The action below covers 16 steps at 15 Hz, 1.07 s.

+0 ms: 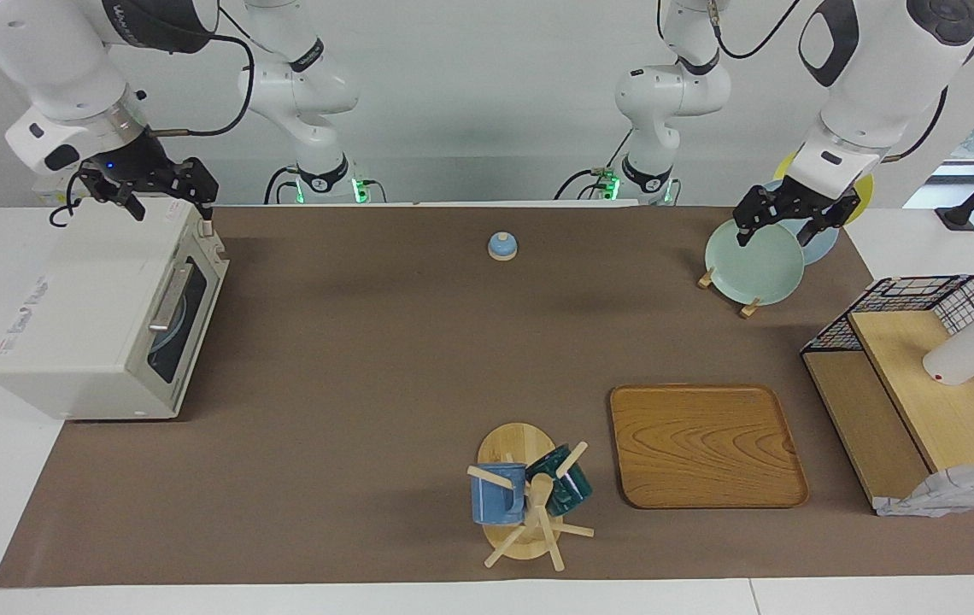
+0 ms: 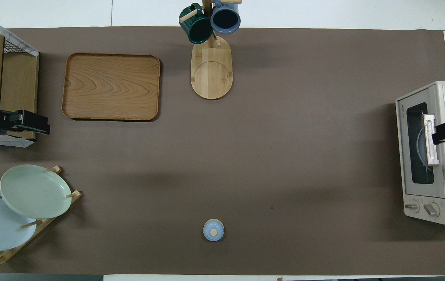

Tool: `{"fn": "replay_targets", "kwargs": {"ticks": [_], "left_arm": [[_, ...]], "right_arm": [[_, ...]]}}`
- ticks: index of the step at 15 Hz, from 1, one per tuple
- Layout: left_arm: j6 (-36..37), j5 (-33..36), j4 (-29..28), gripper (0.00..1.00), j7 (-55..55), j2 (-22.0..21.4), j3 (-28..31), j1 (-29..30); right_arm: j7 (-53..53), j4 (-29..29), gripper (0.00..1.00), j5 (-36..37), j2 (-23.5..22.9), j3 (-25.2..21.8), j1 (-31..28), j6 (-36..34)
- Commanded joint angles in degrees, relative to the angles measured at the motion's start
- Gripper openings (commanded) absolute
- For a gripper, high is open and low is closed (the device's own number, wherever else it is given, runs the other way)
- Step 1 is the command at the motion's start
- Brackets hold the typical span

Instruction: Put eggplant into oven

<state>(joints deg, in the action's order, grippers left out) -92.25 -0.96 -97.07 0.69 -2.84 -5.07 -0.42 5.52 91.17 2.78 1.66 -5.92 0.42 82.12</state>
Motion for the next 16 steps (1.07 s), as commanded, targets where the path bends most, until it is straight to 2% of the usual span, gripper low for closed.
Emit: {"fn": "replay_targets", "kwargs": {"ticks": [1, 16], "left_arm": [[0.4, 1.2, 0.0, 1.0, -0.5, -0.6, -0.5, 0.6], [0.5, 1.2, 0.0, 1.0, -0.5, -0.6, -0.5, 0.6]], "right_arm": [[-0.9, -0.9, 1.0, -1.6, -0.4, -0.5, -0.3, -0.4], [-1.1, -2.9, 1.0, -1.9, -0.9, -0.3, -0.1, -0.4]]}}
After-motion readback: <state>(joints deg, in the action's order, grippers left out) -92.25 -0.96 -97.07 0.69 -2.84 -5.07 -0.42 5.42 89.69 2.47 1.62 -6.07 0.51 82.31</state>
